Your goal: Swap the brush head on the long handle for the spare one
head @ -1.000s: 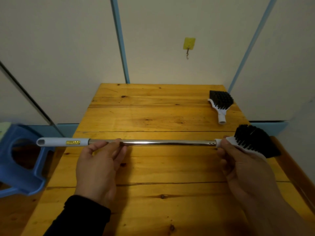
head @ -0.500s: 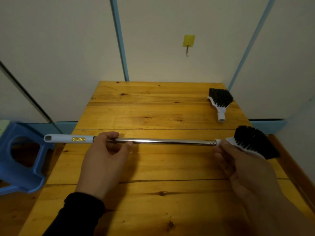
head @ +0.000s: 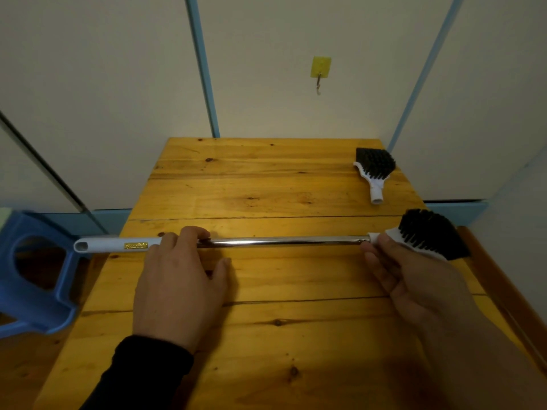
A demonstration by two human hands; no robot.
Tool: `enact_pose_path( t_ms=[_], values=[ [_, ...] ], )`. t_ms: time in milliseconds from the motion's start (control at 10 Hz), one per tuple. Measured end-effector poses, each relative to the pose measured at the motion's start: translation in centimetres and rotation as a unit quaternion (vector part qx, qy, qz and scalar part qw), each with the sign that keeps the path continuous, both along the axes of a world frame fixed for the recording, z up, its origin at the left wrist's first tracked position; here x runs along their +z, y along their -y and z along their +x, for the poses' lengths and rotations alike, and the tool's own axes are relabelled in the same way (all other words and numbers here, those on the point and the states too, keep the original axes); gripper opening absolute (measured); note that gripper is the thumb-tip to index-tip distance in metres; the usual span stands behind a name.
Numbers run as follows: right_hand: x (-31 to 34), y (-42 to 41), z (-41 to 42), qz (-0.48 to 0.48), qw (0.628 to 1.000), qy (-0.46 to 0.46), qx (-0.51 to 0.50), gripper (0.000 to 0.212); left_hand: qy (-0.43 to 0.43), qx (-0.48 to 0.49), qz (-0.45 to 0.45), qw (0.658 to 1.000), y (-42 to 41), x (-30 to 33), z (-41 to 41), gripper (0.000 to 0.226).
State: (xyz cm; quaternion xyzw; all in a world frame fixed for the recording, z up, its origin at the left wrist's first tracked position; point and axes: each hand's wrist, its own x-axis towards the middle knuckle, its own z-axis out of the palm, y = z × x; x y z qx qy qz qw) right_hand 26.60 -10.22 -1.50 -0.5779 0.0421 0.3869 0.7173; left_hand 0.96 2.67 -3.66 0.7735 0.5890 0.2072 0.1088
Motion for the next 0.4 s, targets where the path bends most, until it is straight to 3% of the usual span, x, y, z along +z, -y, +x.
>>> enact_pose_path(
  t_ms=[400],
  values=[
    [-0.4, 0.6, -0.2, -0.022, 0.999, 0.014, 0.022, 0.026, -0.012, -0.053, 0.081, 0.995, 1.8, -0.2, 0.0, 0.047]
  ],
)
